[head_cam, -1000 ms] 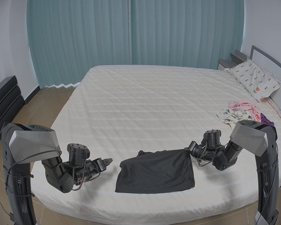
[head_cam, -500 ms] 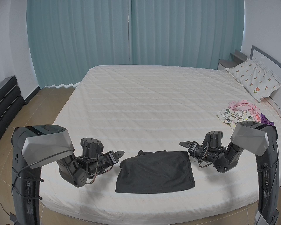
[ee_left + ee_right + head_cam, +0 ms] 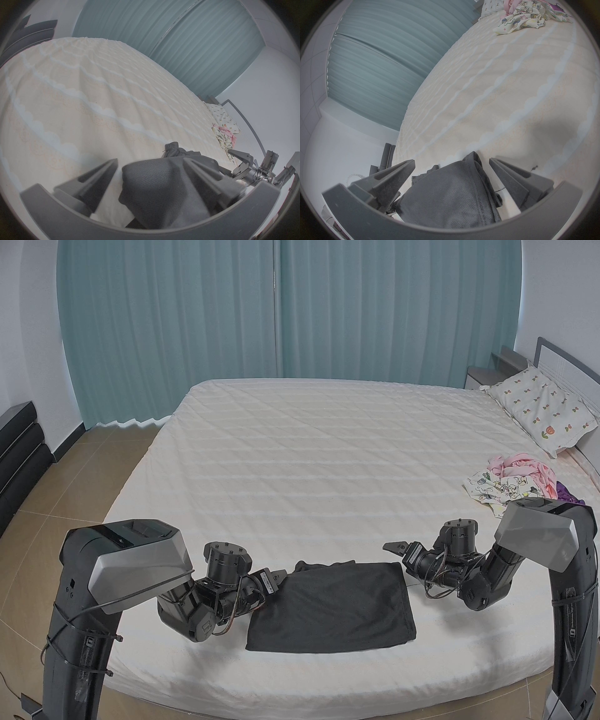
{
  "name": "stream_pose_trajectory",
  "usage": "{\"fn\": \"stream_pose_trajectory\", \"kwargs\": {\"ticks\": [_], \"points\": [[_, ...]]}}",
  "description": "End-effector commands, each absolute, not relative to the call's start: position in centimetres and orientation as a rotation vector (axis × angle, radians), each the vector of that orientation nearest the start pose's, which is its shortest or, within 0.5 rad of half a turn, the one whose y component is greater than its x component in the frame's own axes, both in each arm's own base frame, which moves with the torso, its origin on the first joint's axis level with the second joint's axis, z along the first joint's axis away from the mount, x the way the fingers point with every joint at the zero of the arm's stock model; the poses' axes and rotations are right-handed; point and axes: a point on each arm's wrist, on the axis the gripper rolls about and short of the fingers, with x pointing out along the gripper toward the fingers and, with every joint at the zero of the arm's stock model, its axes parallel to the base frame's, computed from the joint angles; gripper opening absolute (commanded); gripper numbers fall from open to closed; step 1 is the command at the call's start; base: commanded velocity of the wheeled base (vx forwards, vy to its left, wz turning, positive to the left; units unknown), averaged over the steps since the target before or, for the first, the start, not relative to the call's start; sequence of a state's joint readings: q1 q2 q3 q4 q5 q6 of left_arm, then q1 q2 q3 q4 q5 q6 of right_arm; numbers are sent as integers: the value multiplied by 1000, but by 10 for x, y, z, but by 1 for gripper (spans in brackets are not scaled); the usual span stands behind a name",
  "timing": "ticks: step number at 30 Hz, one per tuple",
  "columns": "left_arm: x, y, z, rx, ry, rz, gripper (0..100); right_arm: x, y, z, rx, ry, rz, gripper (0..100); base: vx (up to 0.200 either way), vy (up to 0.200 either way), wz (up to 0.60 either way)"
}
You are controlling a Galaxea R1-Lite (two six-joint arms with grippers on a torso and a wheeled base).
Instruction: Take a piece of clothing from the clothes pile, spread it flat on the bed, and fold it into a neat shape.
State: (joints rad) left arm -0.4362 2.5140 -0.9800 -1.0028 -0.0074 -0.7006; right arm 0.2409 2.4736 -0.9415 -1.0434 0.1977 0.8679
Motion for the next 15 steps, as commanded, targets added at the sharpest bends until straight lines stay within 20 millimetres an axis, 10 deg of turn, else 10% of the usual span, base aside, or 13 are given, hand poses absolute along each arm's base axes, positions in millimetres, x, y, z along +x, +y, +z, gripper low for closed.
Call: {"fn": "stream_pose_trajectory", "kwargs": {"ticks": [1,15], "points": [[381,-177,-53,-562,640,-225,0,393,102,-33,825,648,190,100,0,0,0],[396,-165,-58,-563,564,-106,0,387,106,-34,820,646,205,100,0,0,0]]}}
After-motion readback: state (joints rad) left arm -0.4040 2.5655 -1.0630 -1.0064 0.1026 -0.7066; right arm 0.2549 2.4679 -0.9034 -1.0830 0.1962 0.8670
